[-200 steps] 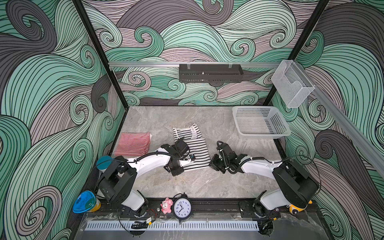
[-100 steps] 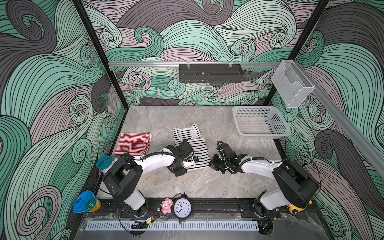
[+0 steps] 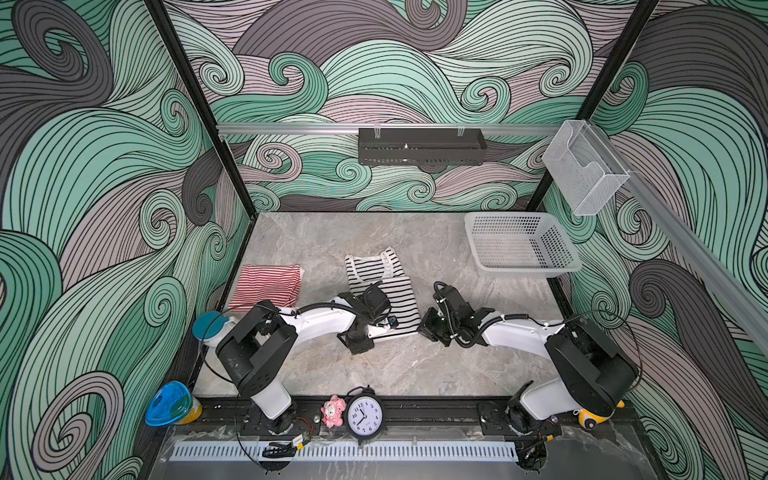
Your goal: Fold and stack the tank tops
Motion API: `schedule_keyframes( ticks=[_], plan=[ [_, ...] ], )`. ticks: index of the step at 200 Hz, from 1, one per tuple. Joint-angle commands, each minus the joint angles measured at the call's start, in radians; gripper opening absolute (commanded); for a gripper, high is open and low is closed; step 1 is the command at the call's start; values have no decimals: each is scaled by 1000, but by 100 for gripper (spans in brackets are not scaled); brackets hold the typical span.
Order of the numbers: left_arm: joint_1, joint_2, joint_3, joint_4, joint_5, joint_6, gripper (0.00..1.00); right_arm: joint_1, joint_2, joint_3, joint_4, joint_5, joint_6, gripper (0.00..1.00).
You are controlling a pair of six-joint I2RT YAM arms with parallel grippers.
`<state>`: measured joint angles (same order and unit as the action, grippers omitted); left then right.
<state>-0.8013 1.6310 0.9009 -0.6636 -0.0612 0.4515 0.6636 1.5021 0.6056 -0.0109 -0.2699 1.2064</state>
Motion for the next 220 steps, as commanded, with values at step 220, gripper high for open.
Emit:
schedule_keyframes(
  ticks=[220],
  plan=[
    [-90, -75, 350, -519, 454, 158, 0, -71, -534, 99, -507, 21, -142, 0]
  ],
)
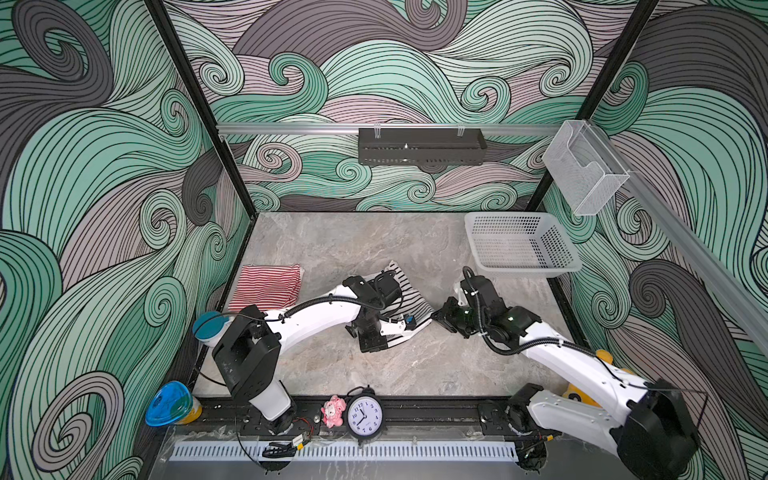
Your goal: Fold and stack the tank tops
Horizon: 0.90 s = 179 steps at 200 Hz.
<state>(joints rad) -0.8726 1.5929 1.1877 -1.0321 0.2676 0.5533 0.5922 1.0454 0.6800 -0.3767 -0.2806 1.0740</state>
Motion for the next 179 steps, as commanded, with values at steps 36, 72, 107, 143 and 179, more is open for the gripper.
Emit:
schedule_keyframes(
  ticks=[36, 72, 107, 143, 179],
  plan=[
    [-20, -57, 170, -240, 159, 83, 0, 1, -133, 129, -253, 41, -31, 0],
    [1, -98, 232, -215, 127, 68, 0, -1, -27, 281, -276, 37, -82, 0],
    [152, -66, 225, -111, 126, 93, 0, -36, 186, 438, -247, 10, -152, 0],
    [303, 110, 305, -82, 143, 126, 0, -121, 447, 573, -228, -43, -219, 0],
    [349, 307, 393, -132, 159, 162, 0, -154, 653, 678, -239, -70, -272, 0]
  ],
)
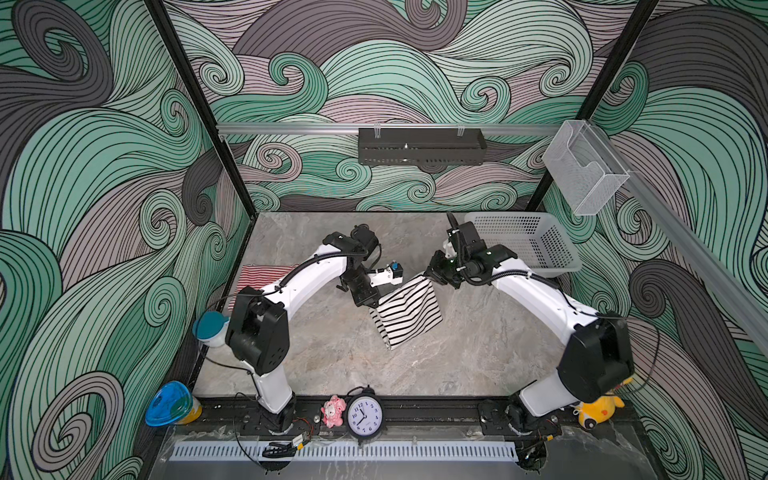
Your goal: Fold and stack the tank tops
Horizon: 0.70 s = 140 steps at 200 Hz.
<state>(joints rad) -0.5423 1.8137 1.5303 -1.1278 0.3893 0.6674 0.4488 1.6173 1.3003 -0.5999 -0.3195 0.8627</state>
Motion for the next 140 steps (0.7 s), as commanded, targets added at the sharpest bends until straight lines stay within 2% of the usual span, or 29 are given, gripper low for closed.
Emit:
schedule_keyframes(
  ticks=[1, 54, 99, 140],
  plan=[
    [20, 90, 52, -36, 38, 48, 0, -11, 87, 61, -17, -30, -61, 0],
    [69, 198, 74, -44, 39, 60, 0, -20, 246, 133, -29, -33, -106, 0],
    [105, 186, 72, -72, 81, 77, 0, -21, 310, 151, -35, -29, -131, 2],
    [107, 253, 126, -80, 46, 51, 0, -21, 348, 168, -36, -21, -148, 4]
  ],
)
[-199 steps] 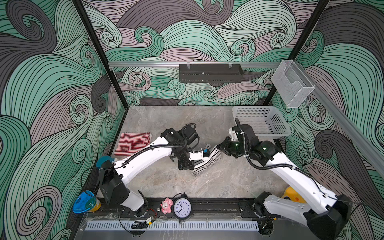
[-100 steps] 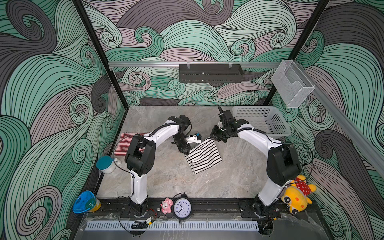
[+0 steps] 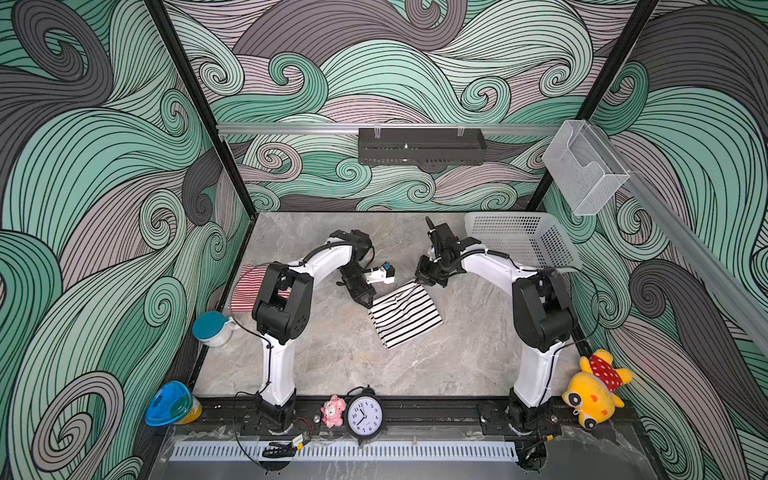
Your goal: Fold and stack the tank tops
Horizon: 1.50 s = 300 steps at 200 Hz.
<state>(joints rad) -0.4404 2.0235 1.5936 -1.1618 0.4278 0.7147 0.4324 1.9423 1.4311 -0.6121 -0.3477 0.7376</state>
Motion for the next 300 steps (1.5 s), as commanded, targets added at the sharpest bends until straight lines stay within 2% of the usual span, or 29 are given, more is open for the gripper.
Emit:
schedule_keyframes(
  ticks=[1, 20, 33, 45, 58, 67, 79, 96, 110, 126, 144, 163, 186, 210, 229, 272, 300],
  plan=[
    [5, 45, 65, -47, 8, 3, 0, -4, 24, 38, -25, 7, -23, 4],
    [5, 57, 69, -40, -8, -3, 0, -5, 35, 48, -26, 4, -29, 9],
    [6, 57, 66, -29, -29, -14, 0, -4, 33, 54, -29, 2, -37, 24],
    [6, 54, 64, -11, -69, -37, 8, -3, 13, 50, -25, 2, -47, 42],
    [5, 40, 59, 22, -118, -77, 19, 0, -35, 23, -3, 5, -61, 52],
    [6, 20, 51, 55, -150, -109, 24, 3, -80, -15, 21, 11, -57, 53],
    [6, -15, 40, 87, -167, -146, 28, 10, -137, -68, 50, 18, -49, 53],
    [-2, -79, 9, 149, -187, -193, 33, 31, -210, -146, 75, 38, -31, 47],
    [-20, -118, -6, 166, -190, -216, 34, 50, -246, -205, 103, 42, -20, 42],
    [-53, -148, -29, 165, -164, -203, 34, 59, -259, -262, 140, 34, -10, 32],
    [-106, -148, -44, 160, -156, -199, 32, 64, -256, -310, 181, 4, 4, 22],
    [-143, -119, -51, 171, -156, -215, 30, 77, -259, -364, 246, -17, 22, 16],
    [-158, -69, -72, 221, -180, -236, 29, 84, -251, -416, 310, -16, 36, 15],
    [-157, 19, -39, 216, -340, -293, 27, 84, -240, -459, 316, -11, 42, 14],
    [-153, 55, -41, 197, -410, -302, 25, 84, -251, -507, 318, -4, 48, 14],
    [-152, 21, -136, 219, -434, -287, 25, 87, -274, -586, 316, -5, 64, 14],
    [-139, 1, -136, 229, -463, -287, 25, 98, -321, -586, 315, -16, 69, 14]
  ],
)
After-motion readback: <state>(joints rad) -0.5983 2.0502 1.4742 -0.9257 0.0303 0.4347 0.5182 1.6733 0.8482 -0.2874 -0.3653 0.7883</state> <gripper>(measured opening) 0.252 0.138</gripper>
